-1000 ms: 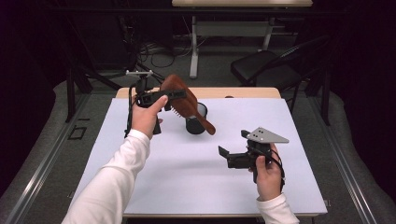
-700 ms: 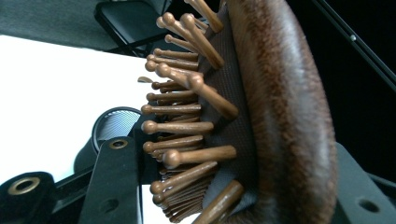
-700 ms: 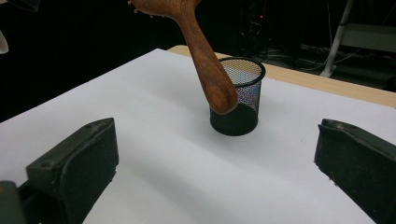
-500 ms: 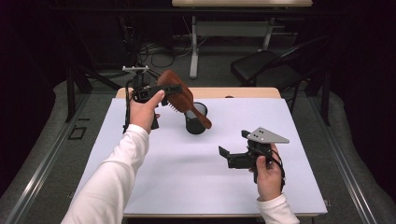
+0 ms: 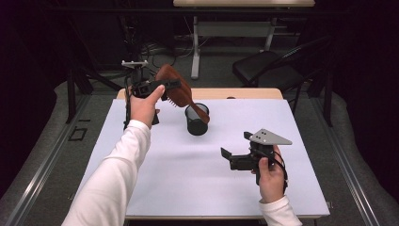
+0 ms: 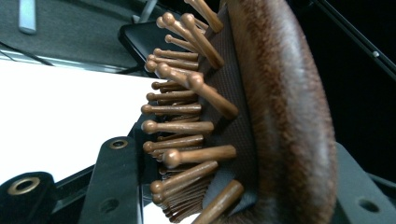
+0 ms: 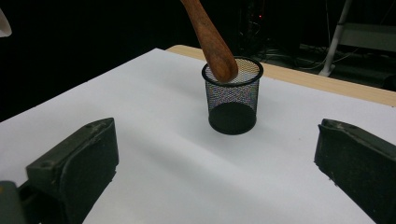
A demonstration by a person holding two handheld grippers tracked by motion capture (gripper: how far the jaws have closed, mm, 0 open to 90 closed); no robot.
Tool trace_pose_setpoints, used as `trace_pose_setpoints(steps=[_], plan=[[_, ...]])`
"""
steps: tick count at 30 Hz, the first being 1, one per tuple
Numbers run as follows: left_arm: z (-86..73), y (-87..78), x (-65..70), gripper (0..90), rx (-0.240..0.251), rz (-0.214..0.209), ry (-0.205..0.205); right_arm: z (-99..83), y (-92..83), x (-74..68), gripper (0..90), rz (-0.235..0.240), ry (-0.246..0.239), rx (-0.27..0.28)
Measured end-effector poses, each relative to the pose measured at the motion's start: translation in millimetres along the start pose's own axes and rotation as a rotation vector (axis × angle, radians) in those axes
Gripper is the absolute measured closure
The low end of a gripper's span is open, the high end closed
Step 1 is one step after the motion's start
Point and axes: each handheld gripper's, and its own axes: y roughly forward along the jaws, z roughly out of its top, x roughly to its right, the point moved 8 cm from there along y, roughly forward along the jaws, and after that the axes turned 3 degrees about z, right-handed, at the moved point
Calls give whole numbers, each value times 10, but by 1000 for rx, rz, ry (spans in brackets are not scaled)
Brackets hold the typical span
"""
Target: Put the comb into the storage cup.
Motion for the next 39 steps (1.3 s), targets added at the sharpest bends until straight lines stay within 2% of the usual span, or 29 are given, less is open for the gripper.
trace_pose_setpoints(steps=[11,20,31,34,39], plan=[[56,49,-46,504,33,46,32,-11,1,10,0,-3,3,-3],[83,97,-99,504,52,73,30,-15,-1,19,0,-4,2,-2],[113,137,-160,504,70,101,1,-19,-7,23,0,-5,5,-2],[125,155,-188,503,81,116,-16,-18,-12,21,0,-3,7,-2],[134,185,-232,503,87,144,-20,-19,-13,24,0,-5,6,-1]])
